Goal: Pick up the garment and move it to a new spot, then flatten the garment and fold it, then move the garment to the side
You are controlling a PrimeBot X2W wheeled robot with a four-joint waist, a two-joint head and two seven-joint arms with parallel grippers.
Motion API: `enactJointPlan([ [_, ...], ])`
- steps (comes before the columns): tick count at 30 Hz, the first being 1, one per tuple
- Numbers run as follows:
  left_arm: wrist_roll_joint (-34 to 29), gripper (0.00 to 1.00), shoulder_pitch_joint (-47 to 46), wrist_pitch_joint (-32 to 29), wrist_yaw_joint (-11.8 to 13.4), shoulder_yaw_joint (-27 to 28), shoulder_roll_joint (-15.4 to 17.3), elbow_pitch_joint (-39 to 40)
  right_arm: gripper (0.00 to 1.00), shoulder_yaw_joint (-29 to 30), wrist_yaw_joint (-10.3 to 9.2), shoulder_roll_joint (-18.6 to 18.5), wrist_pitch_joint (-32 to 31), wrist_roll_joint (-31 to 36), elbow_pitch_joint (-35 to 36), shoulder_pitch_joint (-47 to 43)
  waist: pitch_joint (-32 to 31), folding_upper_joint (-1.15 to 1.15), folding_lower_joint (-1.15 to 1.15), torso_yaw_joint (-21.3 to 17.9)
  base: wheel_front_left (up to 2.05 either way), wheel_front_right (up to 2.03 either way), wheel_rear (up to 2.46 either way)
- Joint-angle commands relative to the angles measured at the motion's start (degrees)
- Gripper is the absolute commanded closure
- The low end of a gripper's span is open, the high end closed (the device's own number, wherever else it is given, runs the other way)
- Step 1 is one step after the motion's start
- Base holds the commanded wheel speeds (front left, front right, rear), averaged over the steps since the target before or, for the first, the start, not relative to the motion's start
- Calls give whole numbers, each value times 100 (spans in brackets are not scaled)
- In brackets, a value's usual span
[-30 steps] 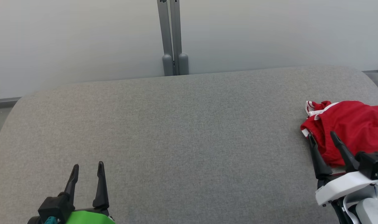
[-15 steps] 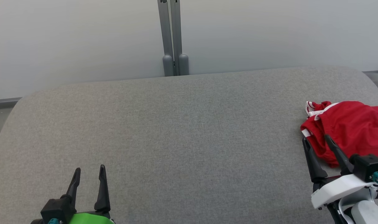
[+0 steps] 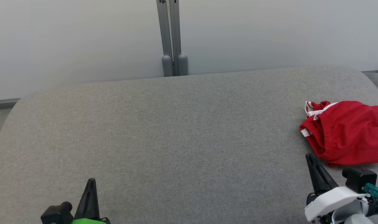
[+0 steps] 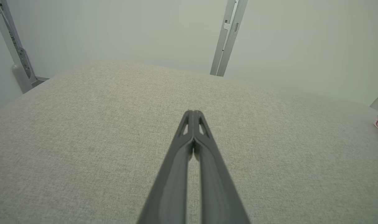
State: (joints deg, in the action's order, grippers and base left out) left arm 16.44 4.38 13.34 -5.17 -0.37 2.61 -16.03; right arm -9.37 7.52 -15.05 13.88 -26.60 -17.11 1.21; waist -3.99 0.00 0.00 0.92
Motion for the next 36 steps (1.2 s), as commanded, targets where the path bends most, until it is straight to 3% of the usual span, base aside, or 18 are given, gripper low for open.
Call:
enactJointPlan([
  [1, 290, 100, -138, -60, -17, 52, 14, 70, 100, 102, 0, -22, -63, -250, 91, 129, 6, 0, 0, -1, 0, 0, 0],
  [36, 3347, 100, -547, -848, -81, 309, 24, 185, 100, 734, -1, 488, -892, -2891, 180, 340, 119, 0, 0, -27, 0, 0, 0],
])
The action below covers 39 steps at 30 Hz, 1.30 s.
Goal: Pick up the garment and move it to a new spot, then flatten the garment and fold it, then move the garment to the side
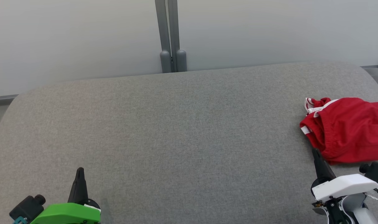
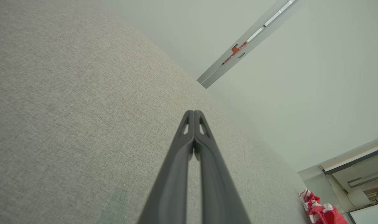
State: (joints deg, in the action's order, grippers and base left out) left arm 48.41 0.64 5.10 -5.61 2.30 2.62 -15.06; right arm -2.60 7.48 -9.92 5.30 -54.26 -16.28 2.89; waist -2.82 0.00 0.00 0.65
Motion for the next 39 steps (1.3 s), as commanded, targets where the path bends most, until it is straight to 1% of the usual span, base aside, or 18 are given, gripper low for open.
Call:
enactJointPlan([
  [1, 206, 100, -181, -43, -39, 48, 23, 89, 100, 70, 4, -14, -49, -178, 98, 175, 5, 0, 0, -1, 0, 0, 0],
  [20, 1442, 100, -357, -374, -59, 164, 28, 117, 100, 326, 3, 198, -386, -1244, 127, 256, 66, 0, 0, -15, 0, 0, 0],
  [39, 2475, 100, -500, -656, -87, 263, 33, 134, 100, 540, 3, 374, -673, -2142, 153, 312, 128, 0, 0, -30, 0, 0, 0],
])
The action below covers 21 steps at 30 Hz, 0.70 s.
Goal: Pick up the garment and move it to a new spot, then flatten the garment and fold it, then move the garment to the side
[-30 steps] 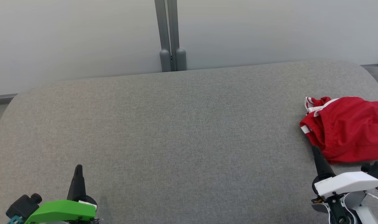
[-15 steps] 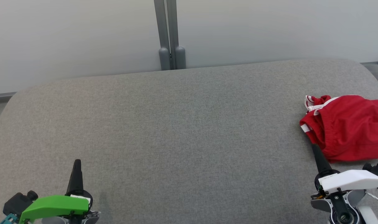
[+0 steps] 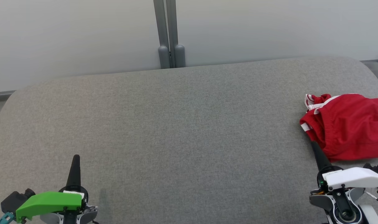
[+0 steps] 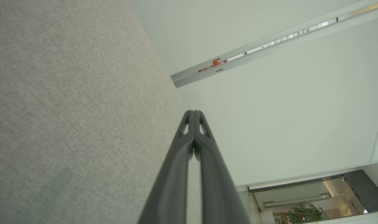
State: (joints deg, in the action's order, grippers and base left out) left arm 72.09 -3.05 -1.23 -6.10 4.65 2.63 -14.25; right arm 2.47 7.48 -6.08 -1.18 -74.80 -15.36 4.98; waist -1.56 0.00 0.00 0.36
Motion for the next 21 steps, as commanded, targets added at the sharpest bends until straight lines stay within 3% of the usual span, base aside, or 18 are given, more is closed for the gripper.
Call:
enactJointPlan([
  [1, 156, 100, -139, -33, -39, 32, 32, 55, 100, 43, 3, -1, -37, -125, 63, 107, 4, 0, 0, -1, 0, 0, 0],
  [21, 1055, 100, -264, -286, -54, 122, 36, 63, 100, 233, 3, 156, -293, -918, 82, 163, 69, 0, 0, -16, 0, 0, 0],
])
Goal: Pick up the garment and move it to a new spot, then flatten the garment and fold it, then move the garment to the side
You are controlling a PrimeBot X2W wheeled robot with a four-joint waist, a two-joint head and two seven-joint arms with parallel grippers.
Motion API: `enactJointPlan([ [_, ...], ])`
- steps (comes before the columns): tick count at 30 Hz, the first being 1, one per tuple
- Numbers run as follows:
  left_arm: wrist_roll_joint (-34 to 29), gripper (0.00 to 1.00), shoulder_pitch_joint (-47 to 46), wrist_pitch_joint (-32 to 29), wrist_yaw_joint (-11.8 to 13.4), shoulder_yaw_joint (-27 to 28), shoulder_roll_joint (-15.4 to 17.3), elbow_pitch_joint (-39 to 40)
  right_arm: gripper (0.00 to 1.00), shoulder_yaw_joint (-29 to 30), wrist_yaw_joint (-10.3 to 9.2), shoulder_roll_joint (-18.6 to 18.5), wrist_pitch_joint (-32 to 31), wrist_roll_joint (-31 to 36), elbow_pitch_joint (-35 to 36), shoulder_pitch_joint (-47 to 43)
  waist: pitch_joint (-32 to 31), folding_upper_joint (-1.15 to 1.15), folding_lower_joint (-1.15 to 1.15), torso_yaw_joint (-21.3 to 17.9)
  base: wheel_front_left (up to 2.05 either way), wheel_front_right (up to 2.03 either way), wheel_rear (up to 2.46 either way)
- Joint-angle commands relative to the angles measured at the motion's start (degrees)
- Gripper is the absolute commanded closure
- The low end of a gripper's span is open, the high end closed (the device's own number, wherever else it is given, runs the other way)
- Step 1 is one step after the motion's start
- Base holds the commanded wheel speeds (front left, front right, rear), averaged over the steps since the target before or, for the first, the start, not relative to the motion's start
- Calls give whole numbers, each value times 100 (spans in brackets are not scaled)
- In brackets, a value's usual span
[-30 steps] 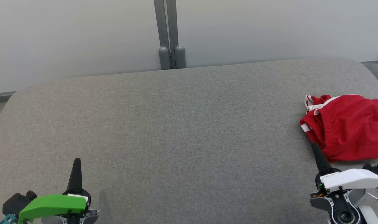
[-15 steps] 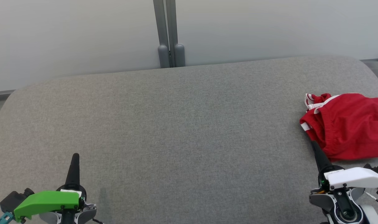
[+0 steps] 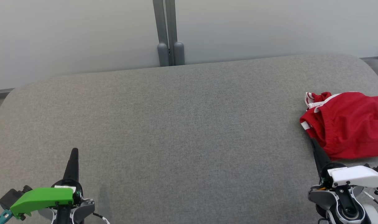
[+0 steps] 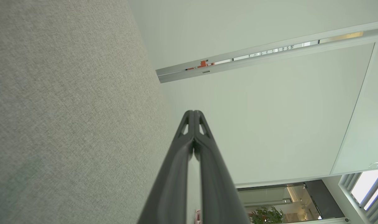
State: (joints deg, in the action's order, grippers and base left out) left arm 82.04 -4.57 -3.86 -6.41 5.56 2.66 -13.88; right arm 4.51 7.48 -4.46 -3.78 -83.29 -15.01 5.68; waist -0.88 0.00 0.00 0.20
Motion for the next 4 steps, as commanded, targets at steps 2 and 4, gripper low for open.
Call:
enactJointPlan([
  [2, 153, 100, -120, -46, -21, 40, 33, 27, 100, 46, 3, 8, -52, -141, 49, 99, 7, 0, 0, -2, 0, 0, 0],
  [4, 239, 100, -136, -67, -24, 47, 34, 28, 100, 63, 3, 26, -77, -212, 50, 98, 14, 0, 0, -3, 0, 0, 0],
])
